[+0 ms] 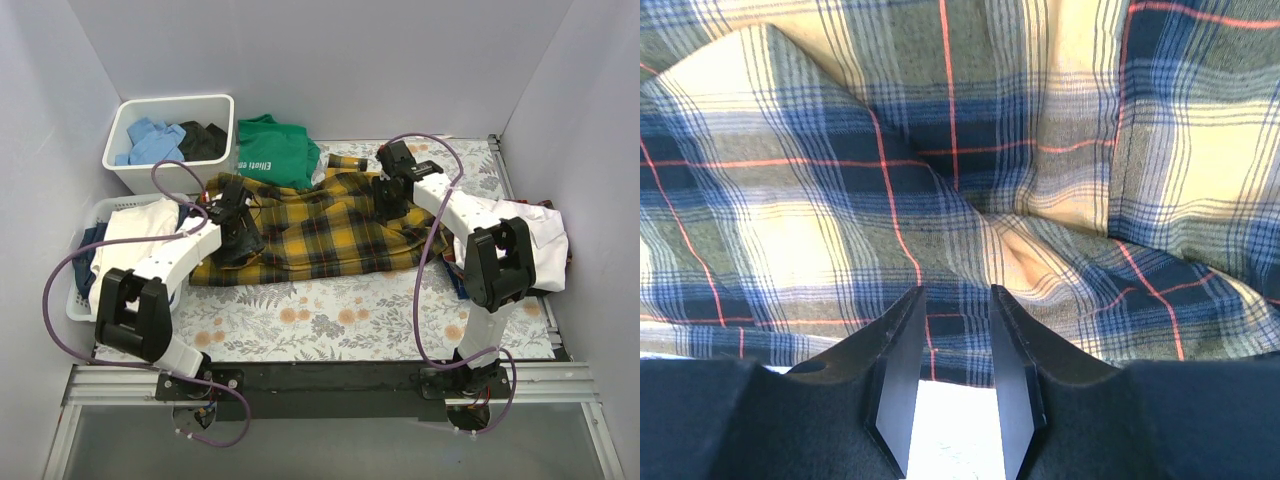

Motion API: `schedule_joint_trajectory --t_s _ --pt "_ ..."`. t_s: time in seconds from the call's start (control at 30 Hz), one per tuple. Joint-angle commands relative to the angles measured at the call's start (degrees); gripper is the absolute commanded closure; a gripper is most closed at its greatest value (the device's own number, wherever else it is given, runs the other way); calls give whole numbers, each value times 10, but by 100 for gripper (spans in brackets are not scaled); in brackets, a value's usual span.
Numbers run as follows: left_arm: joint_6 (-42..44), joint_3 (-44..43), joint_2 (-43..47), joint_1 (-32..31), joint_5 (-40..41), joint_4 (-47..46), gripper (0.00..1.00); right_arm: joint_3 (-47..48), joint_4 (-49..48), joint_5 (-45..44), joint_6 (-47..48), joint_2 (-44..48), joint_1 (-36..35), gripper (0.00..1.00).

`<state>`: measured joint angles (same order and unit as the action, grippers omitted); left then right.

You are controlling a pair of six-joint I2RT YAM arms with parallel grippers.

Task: Fold and stack the long sleeve shirts
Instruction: Fold the shirt

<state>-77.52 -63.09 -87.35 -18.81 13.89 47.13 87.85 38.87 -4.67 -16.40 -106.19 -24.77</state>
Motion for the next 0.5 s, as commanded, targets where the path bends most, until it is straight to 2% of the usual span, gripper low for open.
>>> schedule_joint_trajectory --t_s 0.0,0.3,0.47 --pt "-17 31 61 -1 -1 -13 28 -1 -3 12 -10 4 -5 59" --pt "-95 75 20 5 -1 -18 40 -1 -2 5 -7 4 -7 59" --pt "-105 85 11 16 12 -46 41 -2 -1 6 -6 3 -8 59"
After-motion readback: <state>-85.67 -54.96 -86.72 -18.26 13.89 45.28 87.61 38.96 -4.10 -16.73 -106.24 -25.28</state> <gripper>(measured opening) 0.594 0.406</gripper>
